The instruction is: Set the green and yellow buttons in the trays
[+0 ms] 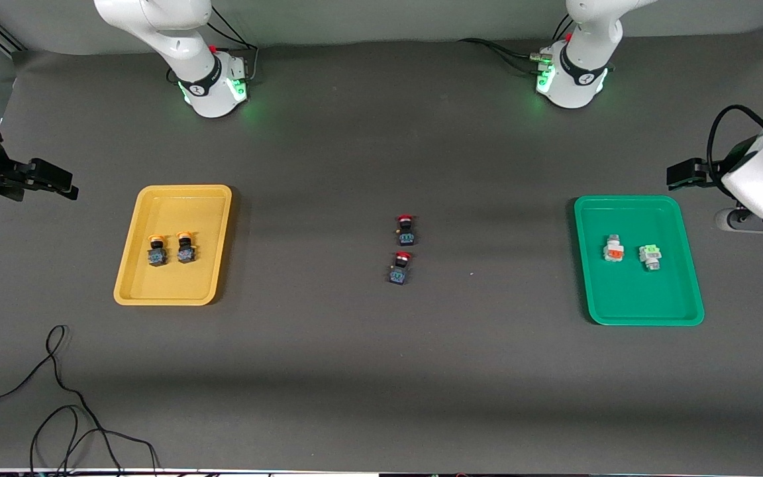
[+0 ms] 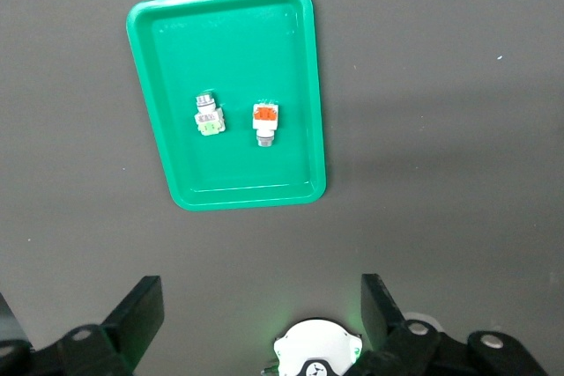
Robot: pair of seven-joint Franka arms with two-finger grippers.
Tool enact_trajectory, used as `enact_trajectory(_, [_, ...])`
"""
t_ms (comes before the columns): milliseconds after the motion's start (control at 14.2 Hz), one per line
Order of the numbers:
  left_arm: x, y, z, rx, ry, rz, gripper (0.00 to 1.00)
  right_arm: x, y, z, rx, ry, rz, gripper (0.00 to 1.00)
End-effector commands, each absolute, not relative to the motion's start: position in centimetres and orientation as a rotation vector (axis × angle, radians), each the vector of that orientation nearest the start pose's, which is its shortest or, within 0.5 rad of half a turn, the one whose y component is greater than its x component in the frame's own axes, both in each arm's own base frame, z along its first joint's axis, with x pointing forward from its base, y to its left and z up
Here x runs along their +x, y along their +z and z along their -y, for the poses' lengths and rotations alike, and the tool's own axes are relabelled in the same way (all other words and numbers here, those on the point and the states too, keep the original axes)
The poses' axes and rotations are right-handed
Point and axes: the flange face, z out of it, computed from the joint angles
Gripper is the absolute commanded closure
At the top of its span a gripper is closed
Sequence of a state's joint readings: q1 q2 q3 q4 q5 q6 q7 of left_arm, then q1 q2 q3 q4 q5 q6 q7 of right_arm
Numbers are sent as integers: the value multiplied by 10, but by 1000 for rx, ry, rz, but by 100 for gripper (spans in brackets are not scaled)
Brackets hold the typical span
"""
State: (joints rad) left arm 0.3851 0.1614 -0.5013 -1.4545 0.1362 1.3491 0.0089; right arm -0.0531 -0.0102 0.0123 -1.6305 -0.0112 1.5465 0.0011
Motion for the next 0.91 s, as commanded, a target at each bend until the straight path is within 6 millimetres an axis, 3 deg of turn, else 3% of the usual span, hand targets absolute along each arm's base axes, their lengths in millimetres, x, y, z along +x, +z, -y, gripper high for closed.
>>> enact_trajectory(0, [573,588,17,-3062,385,-256,1,551,605,22,-3165,107,-124,0])
enact_trajectory(281, [573,589,-4,-3102,362,-266,1,550,603,27,-3158,114,-119,0])
enact_trajectory(632, [555,586,10,-3109,168,-295,0,549,602,37,-3102,118,-155,0])
enact_trajectory(842, [556,579,13,-3106,177,-307,0,549,603,35,-3096,115,-147,0])
